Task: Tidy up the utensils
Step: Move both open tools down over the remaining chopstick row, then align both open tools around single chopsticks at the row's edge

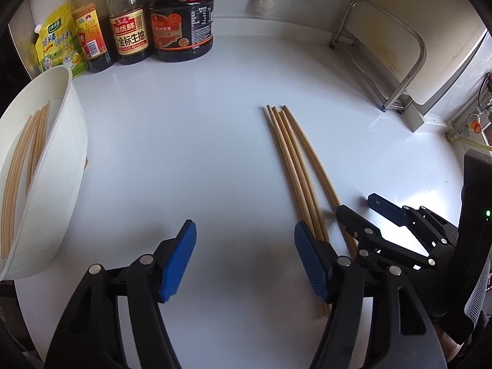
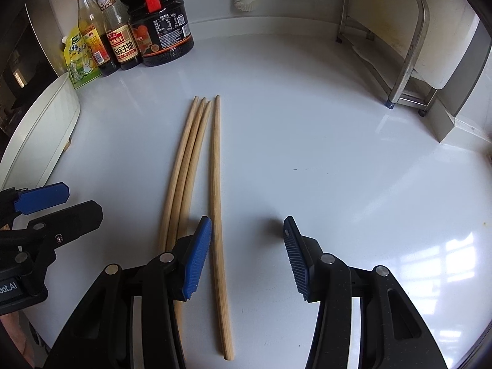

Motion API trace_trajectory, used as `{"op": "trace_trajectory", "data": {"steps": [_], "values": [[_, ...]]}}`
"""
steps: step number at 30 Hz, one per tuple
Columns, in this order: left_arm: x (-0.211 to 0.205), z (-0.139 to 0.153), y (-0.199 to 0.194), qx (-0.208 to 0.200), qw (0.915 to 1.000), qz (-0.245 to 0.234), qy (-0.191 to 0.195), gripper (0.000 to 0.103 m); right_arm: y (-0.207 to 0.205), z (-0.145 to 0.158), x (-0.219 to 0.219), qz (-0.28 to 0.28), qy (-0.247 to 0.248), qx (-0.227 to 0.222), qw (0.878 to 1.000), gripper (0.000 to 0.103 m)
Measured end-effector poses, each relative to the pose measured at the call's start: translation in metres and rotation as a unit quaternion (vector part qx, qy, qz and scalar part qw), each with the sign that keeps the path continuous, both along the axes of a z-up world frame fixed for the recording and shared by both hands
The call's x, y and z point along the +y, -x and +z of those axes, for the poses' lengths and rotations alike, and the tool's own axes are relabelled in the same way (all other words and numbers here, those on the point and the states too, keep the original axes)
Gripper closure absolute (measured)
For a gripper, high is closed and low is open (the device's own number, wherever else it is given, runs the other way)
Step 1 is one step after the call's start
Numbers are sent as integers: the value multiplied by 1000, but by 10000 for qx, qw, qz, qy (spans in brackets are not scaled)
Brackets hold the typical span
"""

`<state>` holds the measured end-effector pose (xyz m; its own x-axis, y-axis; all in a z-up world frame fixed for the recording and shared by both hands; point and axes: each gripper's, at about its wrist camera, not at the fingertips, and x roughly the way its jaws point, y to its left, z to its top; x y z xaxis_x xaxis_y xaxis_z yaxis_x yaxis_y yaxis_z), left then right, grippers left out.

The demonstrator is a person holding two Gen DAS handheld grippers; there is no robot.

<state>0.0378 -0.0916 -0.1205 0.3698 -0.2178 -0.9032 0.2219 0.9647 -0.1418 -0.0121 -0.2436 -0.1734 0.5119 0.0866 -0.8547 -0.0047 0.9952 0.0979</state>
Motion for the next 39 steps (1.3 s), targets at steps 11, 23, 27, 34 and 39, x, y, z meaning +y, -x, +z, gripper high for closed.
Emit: {"op": "trace_trajectory", "data": {"steps": [11,23,27,34,39], "values": [[-30,-19,-4,66,9999,-126,-27,37,7,-1,-22,-149,-42,-47,9999,56],[-37,-31,-6,114,9996,-120,-215,36,14,1,-29,-187,-127,-143,9996,56],[-38,-31,-8,99,9996,-92,-246,35,12,1,-30,-184,-108,-143,9997,56],[-43,-32,-9,81,9993,-42,-365,34,7,1,-32,-206,-54,-126,9997,56],[-44,-32,-10,79,9989,-2,-456,33,6,0,-32,-219,-26,-120,9997,56]]}}
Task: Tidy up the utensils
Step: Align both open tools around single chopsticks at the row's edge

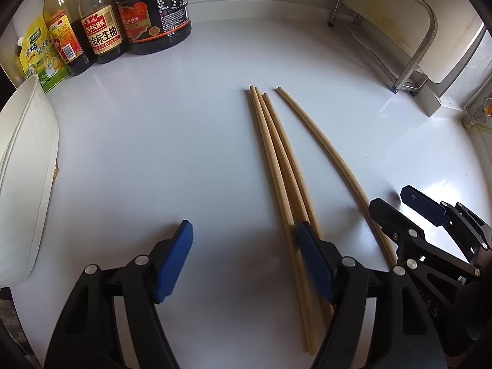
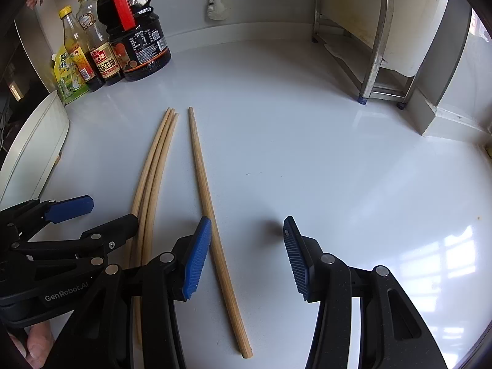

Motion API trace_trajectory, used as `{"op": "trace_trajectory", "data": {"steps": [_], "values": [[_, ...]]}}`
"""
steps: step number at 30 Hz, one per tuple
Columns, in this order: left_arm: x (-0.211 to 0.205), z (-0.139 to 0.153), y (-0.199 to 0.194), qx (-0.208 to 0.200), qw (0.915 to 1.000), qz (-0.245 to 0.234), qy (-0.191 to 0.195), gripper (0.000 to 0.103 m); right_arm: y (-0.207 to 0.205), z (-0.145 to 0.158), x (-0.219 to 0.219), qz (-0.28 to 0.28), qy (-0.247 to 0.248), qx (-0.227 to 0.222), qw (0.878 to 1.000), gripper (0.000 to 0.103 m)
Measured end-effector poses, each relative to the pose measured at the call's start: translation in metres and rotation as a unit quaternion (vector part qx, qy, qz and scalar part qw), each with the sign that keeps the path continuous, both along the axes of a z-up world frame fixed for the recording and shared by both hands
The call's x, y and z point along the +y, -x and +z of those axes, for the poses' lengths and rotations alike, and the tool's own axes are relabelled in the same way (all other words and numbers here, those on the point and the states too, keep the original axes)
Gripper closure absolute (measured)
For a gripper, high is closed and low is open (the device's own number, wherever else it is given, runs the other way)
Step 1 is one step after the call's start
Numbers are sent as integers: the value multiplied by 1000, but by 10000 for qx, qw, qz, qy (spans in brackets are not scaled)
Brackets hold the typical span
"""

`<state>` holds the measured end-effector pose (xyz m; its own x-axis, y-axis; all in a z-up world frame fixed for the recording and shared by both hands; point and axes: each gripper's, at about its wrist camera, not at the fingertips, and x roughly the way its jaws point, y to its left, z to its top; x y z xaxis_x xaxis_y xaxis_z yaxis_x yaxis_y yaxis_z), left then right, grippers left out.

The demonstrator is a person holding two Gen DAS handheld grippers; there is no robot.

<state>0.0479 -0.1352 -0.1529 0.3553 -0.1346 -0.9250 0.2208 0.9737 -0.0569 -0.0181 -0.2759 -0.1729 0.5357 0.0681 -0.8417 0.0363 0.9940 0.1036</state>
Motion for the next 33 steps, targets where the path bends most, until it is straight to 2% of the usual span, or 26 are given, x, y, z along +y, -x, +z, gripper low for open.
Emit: {"op": "trace_trajectory", "data": {"steps": [3,8,18,19,21,23,24,25,26,33], "values": [[1,-2,-3,-17,9998,54,-204,32,0,0,1,7,25,-2,10000,56],[4,-2,-7,-7,9996,134,-232,29,-4,0,2,48,52,-12,10000,56],[10,-4,-20,-87,9994,241,-228,27,-12,-3,17,448,500,-55,9977,56],[8,-3,-20,-109,9995,222,-220,31,-13,-3,19,499,500,-62,9975,57],[4,0,-19,-162,9996,130,-205,44,-13,-2,22,612,515,-93,9968,67],[0,2,-18,-195,9996,-15,-191,68,-14,-1,28,749,547,-97,9956,87],[-2,2,-17,-193,9996,-92,-172,75,-15,-1,31,826,559,-83,9950,93],[-4,3,-16,-177,9996,-182,-146,90,-16,-1,33,873,593,-64,9944,97],[-6,3,-15,-148,9995,-260,-133,96,-17,0,35,901,607,-51,9941,97],[4,7,-7,54,9991,-428,4,96,-14,12,25,573,-5,21,9984,97]]}}
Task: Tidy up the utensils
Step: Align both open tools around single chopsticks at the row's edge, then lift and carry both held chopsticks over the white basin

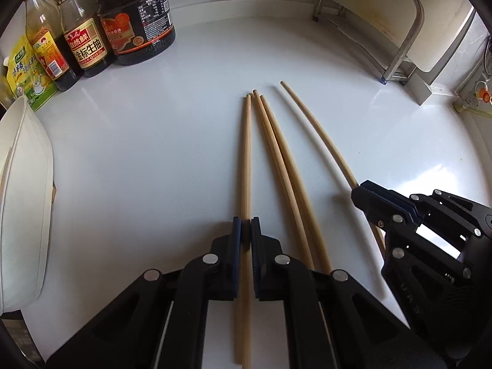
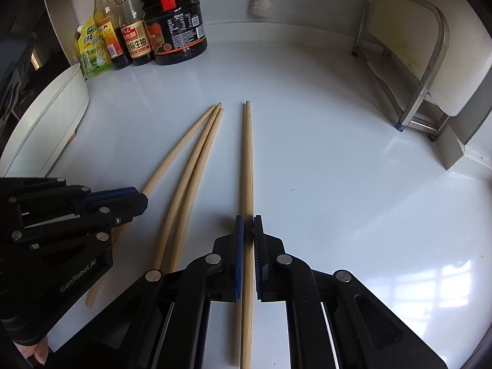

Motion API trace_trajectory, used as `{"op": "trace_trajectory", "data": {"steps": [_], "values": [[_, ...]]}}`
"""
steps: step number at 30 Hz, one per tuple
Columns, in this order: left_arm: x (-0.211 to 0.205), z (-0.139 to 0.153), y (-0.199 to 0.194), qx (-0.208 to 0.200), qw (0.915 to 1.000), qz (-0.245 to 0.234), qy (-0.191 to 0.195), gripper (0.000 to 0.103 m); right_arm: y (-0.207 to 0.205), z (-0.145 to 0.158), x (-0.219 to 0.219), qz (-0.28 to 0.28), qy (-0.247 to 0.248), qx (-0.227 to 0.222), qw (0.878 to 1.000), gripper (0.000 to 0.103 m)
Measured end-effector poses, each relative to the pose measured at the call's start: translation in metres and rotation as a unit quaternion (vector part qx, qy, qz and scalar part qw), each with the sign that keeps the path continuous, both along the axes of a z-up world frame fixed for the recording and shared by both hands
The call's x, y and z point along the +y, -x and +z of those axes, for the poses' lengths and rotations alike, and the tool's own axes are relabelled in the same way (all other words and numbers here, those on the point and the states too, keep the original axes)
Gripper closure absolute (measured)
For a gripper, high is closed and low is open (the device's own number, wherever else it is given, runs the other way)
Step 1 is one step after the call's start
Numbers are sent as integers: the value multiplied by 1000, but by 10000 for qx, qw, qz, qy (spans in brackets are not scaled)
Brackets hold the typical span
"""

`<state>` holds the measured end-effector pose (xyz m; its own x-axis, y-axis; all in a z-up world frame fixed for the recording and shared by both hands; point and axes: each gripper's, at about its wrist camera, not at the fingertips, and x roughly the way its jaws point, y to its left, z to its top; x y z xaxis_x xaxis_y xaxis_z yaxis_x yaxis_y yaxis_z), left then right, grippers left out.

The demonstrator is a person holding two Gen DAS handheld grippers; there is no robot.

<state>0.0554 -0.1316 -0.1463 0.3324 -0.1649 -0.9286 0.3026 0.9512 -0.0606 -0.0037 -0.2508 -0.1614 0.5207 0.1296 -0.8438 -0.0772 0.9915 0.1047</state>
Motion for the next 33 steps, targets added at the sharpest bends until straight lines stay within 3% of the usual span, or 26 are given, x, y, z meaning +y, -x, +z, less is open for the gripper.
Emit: {"op": "trace_trajectory", "data": {"steps": [8,18,25,33], "values": [[49,47,4,-323,9993,38,172,96,5,48,17,-374,-574,-209,9974,97],[166,101,-11,-777,9953,560,168,96,-21,108,131,286,-872,-510,9945,97],[242,117,-21,-1017,9904,936,39,96,-49,113,214,819,-1065,-495,9897,97],[301,96,-34,-809,9896,1190,-58,96,-75,94,291,1230,-1144,-188,9856,97]]}}
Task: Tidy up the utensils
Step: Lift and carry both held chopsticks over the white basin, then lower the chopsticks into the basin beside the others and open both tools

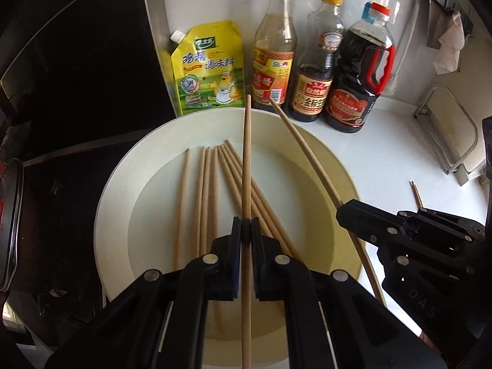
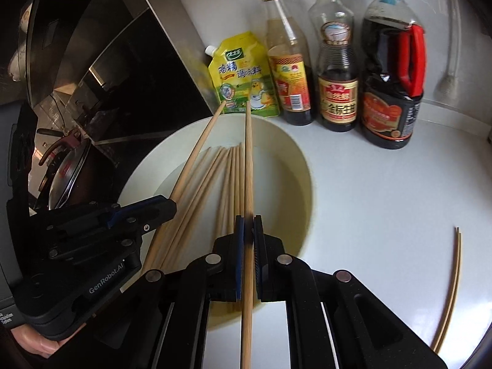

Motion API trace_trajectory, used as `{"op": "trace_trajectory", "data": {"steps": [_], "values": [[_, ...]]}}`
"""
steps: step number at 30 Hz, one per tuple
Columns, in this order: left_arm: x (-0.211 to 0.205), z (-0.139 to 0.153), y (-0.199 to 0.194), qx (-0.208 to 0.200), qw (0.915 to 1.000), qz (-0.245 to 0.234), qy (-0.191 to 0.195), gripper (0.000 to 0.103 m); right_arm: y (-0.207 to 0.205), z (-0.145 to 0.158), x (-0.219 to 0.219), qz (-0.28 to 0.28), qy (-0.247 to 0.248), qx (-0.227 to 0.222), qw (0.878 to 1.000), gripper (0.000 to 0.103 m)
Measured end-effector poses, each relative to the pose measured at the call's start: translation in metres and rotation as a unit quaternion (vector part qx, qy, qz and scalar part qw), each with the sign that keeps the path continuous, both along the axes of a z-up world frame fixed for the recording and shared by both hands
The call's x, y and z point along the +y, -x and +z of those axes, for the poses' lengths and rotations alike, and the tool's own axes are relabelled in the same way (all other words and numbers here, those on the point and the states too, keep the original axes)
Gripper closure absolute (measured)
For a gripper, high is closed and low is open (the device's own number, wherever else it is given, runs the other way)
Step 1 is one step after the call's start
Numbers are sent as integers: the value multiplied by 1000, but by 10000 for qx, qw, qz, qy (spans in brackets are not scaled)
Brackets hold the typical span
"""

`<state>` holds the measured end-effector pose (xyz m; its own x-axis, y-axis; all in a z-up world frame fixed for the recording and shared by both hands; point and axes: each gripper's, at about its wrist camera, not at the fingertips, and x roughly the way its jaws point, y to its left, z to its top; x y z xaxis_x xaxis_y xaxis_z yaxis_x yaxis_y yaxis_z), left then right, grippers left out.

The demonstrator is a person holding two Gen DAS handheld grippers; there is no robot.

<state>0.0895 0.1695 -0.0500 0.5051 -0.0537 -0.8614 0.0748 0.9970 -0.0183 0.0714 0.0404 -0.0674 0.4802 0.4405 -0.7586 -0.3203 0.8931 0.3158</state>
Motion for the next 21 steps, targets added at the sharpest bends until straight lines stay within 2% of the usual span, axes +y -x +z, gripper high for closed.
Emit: {"op": "trace_trajectory", "data": {"steps": [5,10,12,13,17,21], "values": [[24,-19,-11,229,9996,151,56,96,-20,-16,33,178,209,256,9993,97],[34,-32,-20,424,9986,259,169,95,-32,-26,44,201,351,416,9983,97],[37,-32,-22,421,9983,325,221,87,-32,-25,40,129,344,374,9986,89],[38,-32,-22,397,9984,351,219,80,-31,-24,37,86,345,324,9988,84],[41,-28,-20,342,9984,417,184,67,-29,-20,25,-47,313,262,9992,84],[42,-23,-16,313,9984,448,161,59,-25,-16,12,-156,233,230,9993,84]]}}
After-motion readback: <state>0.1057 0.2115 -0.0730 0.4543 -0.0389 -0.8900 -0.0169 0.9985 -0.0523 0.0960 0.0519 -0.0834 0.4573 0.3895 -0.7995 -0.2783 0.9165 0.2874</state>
